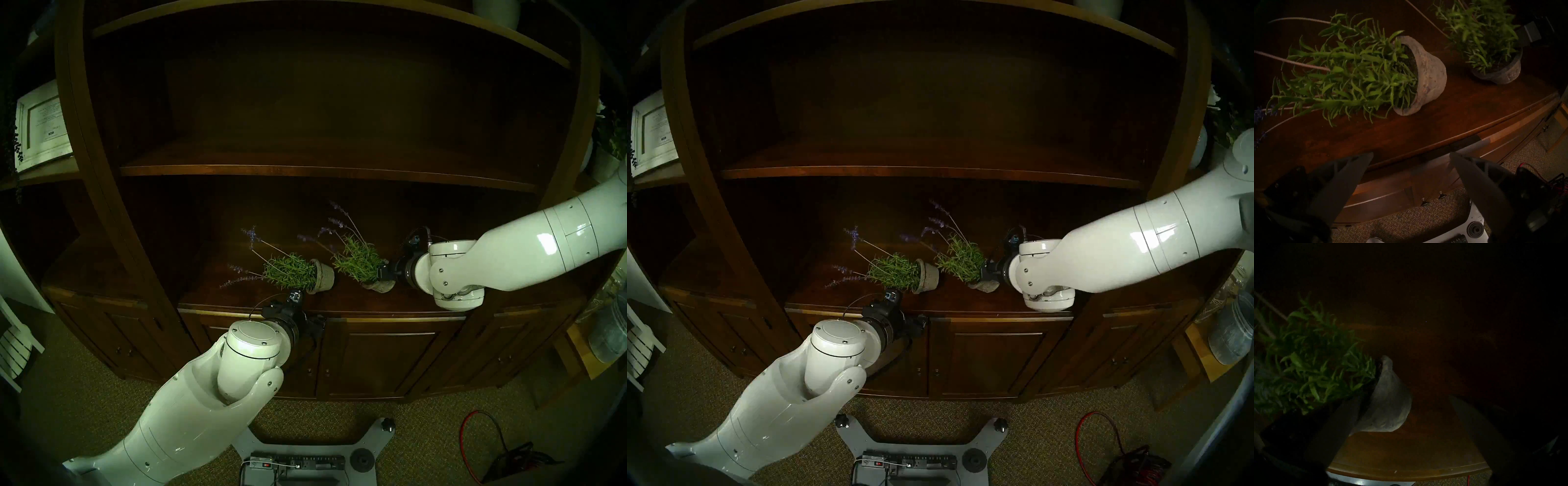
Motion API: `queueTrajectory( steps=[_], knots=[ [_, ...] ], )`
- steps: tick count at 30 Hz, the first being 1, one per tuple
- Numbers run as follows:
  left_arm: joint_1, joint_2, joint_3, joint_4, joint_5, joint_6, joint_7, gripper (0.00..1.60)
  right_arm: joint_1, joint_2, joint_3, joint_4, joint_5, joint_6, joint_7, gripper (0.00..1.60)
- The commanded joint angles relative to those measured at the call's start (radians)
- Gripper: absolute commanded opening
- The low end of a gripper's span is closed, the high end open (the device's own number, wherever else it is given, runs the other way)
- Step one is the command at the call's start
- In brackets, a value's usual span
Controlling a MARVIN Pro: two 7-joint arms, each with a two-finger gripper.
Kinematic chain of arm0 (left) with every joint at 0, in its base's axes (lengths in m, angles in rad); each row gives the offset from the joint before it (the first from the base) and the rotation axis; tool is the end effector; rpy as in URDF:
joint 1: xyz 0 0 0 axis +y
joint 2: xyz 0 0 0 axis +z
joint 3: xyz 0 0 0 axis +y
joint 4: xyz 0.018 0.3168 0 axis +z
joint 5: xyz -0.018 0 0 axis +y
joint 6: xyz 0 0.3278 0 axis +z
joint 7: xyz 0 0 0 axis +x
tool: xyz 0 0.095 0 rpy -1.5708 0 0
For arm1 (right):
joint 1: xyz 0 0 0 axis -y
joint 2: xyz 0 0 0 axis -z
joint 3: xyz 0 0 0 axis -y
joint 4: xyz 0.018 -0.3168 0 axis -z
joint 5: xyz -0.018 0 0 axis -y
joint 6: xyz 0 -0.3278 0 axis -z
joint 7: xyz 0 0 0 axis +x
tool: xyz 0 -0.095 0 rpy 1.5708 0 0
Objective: Place the fake decorative plant upright
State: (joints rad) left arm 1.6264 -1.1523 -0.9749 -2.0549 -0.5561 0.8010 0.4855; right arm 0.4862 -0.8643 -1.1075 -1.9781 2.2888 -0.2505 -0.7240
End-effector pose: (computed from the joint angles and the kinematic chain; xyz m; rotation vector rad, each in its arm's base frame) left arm 0.3202 -0.1133 -0.3084 2.6630 -0.5282 1.3384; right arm 0.4248 -0.0283 -0.2074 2.8092 0.0419 1.1841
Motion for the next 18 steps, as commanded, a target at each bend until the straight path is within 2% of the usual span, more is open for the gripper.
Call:
queueTrajectory(
  steps=[1,18],
  knots=[
    [-0.018,-0.006,-0.006,-0.031,0.003,-0.007,0.000,1.60,0.023,0.009,-0.004,-0.006,-0.006,0.004,0.001,1.60],
    [-0.018,-0.007,-0.006,-0.031,0.003,-0.006,-0.001,1.60,0.054,0.047,-0.038,-0.016,-0.010,0.004,0.019,1.60]
  ],
)
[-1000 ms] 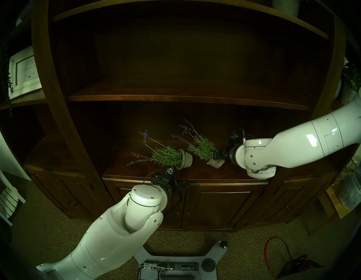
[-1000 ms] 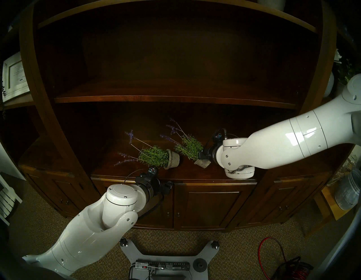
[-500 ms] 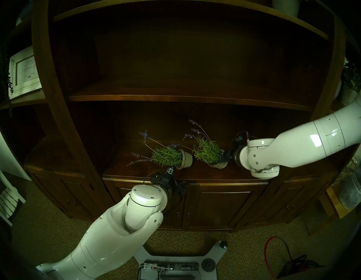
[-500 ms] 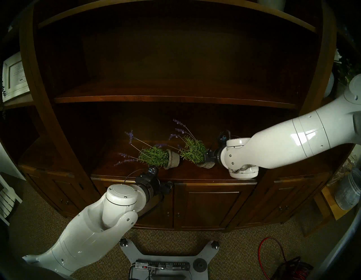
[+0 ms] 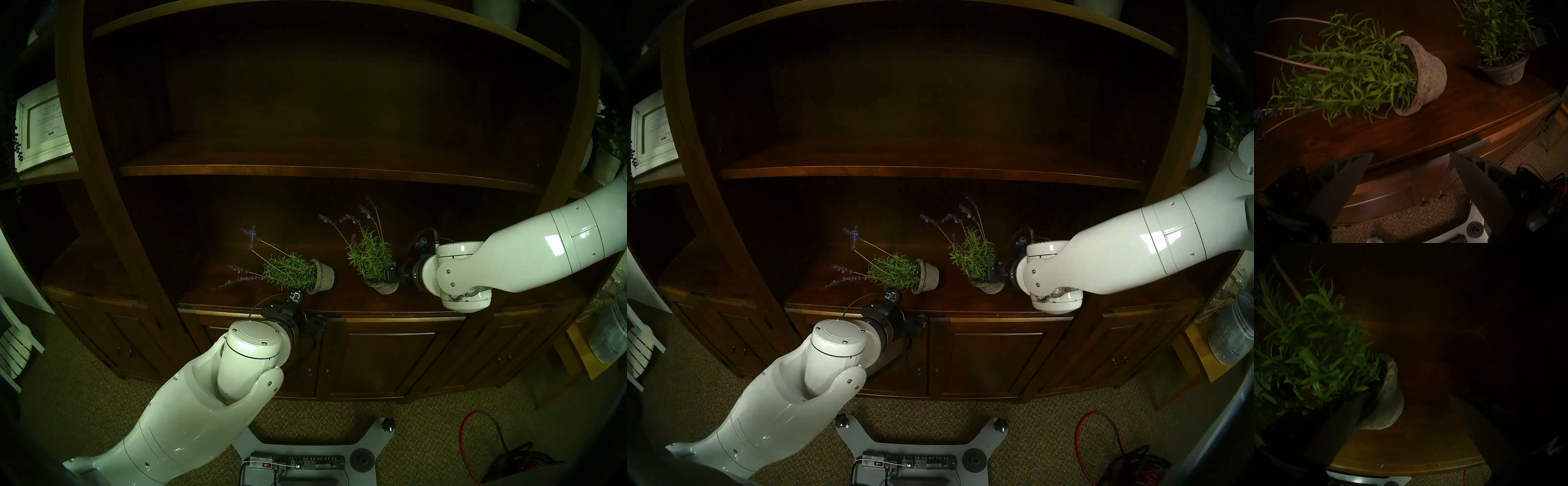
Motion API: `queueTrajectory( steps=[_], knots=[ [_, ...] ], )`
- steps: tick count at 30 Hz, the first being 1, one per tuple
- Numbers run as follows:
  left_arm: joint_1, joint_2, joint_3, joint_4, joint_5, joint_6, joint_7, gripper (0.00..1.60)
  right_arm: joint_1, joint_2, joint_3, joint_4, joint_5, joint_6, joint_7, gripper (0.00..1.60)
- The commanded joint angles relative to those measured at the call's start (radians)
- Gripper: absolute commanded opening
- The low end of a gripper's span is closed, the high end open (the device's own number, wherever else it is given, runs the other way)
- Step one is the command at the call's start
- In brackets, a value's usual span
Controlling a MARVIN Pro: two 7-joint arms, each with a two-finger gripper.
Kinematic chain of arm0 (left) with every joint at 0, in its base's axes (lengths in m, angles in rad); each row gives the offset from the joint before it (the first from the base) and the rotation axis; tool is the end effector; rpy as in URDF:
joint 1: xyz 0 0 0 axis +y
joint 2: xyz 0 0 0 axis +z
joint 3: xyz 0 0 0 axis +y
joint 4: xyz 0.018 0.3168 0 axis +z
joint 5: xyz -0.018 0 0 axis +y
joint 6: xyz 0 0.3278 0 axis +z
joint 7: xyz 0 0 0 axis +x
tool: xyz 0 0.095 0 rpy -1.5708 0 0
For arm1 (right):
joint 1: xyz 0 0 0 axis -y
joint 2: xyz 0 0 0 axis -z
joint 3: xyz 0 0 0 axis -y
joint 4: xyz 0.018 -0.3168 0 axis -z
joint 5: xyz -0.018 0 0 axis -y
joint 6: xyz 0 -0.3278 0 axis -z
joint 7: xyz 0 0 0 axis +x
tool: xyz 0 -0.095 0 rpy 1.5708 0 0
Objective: Place the fake decorative plant upright
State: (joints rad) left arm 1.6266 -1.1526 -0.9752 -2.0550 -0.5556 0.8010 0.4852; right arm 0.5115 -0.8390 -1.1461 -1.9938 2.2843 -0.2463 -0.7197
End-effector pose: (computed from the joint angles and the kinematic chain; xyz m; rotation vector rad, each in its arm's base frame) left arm 0.3202 -0.1133 -0.3083 2.6628 -0.5280 1.3387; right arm 0.4184 -0.0422 -0.2083 2.8030 0.0231 1.1606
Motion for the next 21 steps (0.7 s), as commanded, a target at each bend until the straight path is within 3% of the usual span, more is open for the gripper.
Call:
queueTrajectory(
  steps=[1,21],
  knots=[
    [-0.018,-0.006,-0.006,-0.031,0.003,-0.006,-0.001,1.60,0.030,0.023,-0.001,0.000,-0.006,0.000,0.016,1.60],
    [-0.018,-0.007,-0.006,-0.031,0.003,-0.006,-0.001,1.60,0.066,0.063,-0.044,-0.024,-0.018,-0.010,0.041,1.60]
  ],
)
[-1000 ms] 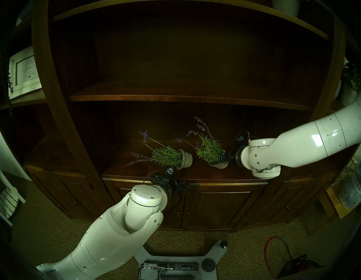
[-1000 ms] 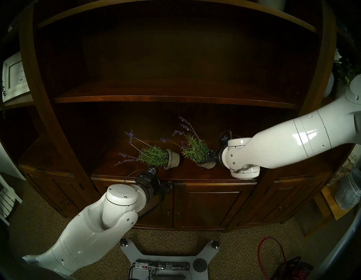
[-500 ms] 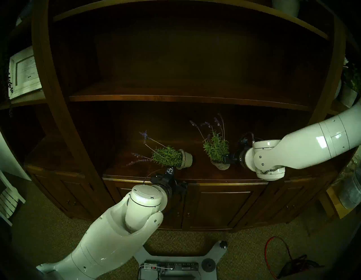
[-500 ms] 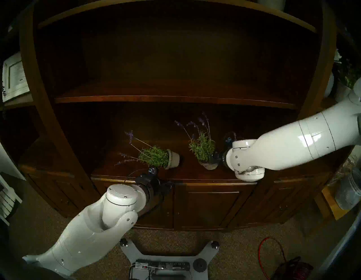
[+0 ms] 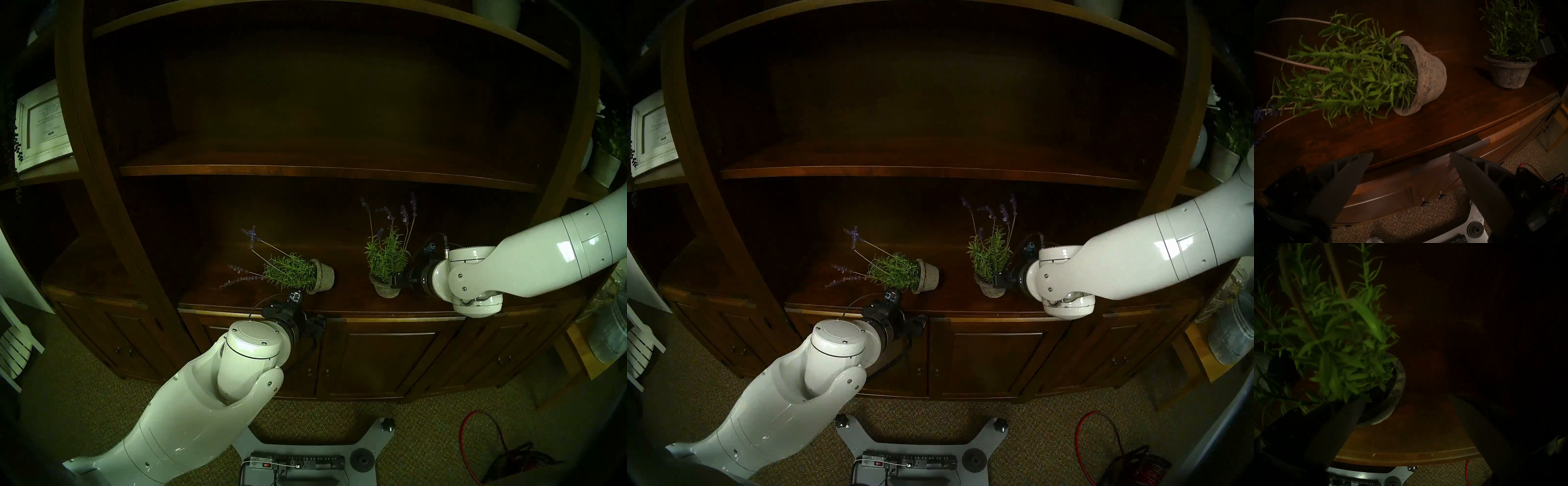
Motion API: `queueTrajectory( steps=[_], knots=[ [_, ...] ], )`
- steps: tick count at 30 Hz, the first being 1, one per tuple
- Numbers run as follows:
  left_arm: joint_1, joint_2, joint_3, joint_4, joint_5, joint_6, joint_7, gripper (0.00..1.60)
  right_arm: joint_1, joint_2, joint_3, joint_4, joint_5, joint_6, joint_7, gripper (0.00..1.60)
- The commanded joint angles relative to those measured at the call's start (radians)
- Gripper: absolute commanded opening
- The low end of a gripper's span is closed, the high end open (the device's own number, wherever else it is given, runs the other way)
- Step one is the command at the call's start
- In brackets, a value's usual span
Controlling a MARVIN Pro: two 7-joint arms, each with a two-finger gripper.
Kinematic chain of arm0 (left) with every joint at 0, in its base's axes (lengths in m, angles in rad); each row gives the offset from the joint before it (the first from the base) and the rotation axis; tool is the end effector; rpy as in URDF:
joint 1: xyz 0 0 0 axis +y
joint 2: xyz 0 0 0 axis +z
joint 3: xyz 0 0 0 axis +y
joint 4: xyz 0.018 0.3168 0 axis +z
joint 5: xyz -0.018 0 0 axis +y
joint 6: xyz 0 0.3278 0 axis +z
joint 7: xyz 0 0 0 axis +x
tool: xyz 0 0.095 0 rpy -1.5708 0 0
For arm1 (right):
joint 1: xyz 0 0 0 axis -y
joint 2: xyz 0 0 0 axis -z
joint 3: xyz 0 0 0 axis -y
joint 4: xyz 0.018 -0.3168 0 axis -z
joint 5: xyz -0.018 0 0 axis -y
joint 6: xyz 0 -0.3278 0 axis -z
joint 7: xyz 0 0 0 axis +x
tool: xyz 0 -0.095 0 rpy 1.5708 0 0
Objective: Place the fake decorative plant upright
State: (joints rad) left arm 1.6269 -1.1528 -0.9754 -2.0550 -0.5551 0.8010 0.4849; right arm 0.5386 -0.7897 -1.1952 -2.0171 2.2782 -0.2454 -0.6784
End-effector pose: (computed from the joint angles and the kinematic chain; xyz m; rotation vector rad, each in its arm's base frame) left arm 0.3201 -0.1133 -0.3083 2.6629 -0.5279 1.3388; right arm 0.4069 -0.0588 -0.2127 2.8368 -0.0082 1.1376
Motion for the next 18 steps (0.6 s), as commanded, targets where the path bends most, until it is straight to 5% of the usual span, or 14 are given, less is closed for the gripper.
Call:
queueTrajectory(
  steps=[1,18],
  knots=[
    [-0.018,-0.007,-0.006,-0.031,0.003,-0.006,-0.001,1.60,0.041,0.016,0.003,-0.004,-0.013,-0.012,-0.001,1.60],
    [-0.018,-0.007,-0.006,-0.030,0.003,-0.006,-0.001,1.60,0.079,0.027,-0.005,-0.084,-0.028,-0.031,-0.025,1.60]
  ],
)
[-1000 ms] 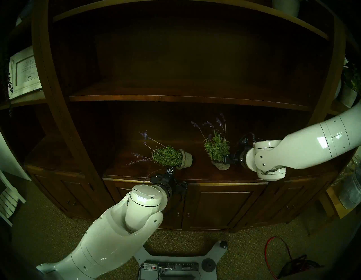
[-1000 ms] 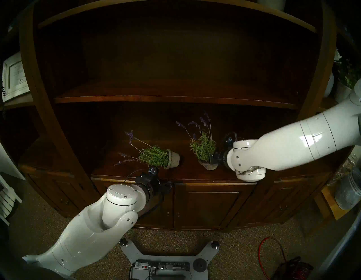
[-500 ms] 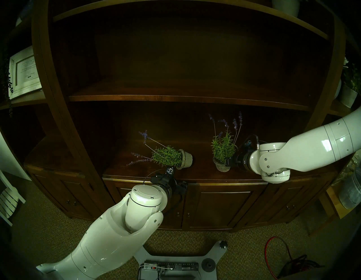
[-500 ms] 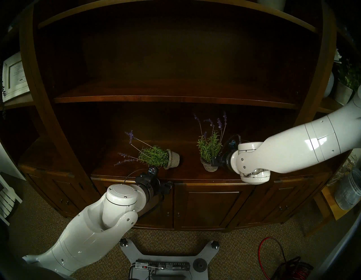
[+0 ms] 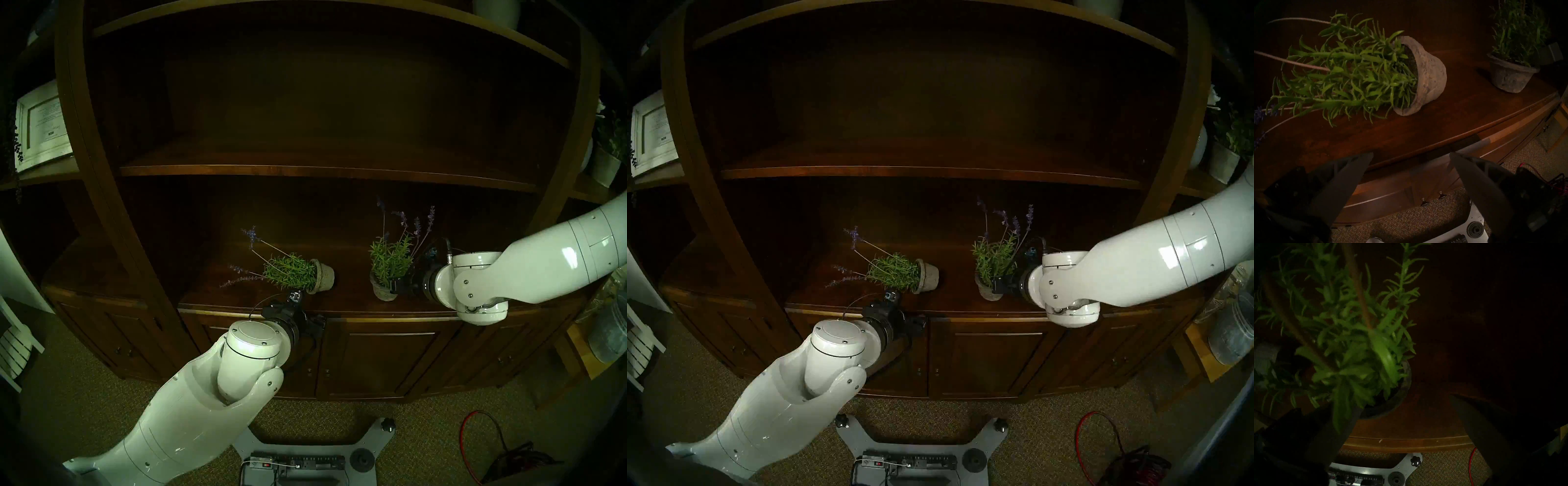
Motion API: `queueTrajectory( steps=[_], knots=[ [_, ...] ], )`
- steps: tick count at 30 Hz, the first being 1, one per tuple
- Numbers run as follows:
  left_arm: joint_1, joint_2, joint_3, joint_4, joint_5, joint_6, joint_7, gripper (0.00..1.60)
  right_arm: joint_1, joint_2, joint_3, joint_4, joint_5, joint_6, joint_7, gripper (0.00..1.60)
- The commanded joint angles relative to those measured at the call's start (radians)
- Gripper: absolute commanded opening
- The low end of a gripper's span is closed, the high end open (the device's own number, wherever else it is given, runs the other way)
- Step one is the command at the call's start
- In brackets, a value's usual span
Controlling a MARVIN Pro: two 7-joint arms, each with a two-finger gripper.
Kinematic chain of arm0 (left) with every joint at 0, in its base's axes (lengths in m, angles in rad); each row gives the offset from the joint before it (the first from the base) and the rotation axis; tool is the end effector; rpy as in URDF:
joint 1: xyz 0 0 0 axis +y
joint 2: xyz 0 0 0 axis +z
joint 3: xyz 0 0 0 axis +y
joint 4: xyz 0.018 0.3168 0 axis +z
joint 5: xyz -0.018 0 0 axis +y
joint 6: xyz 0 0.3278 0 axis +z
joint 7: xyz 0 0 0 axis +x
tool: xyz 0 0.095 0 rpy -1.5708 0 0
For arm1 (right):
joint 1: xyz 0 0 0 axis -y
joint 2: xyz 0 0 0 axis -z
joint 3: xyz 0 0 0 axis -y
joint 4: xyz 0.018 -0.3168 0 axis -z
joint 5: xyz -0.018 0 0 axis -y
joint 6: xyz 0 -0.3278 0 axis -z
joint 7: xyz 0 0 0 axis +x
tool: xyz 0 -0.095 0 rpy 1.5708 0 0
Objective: Place the fake decorative plant upright
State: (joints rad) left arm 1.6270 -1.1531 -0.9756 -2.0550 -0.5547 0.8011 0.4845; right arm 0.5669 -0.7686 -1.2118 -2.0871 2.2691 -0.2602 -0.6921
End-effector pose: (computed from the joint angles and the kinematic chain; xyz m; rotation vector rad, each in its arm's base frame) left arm 0.3202 -0.1133 -0.3083 2.6627 -0.5279 1.3388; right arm 0.3881 -0.0519 -0.2097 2.8656 -0.0004 1.1296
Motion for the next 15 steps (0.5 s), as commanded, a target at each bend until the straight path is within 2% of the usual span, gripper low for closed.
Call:
queueTrajectory(
  steps=[1,15],
  knots=[
    [-0.018,-0.007,-0.006,-0.030,0.003,-0.006,-0.001,1.60,0.053,0.006,0.011,-0.020,-0.020,-0.017,-0.014,1.60],
    [-0.018,-0.007,-0.006,-0.031,0.003,-0.006,-0.001,1.60,0.072,0.016,0.000,-0.066,-0.039,-0.030,-0.038,1.60]
  ],
)
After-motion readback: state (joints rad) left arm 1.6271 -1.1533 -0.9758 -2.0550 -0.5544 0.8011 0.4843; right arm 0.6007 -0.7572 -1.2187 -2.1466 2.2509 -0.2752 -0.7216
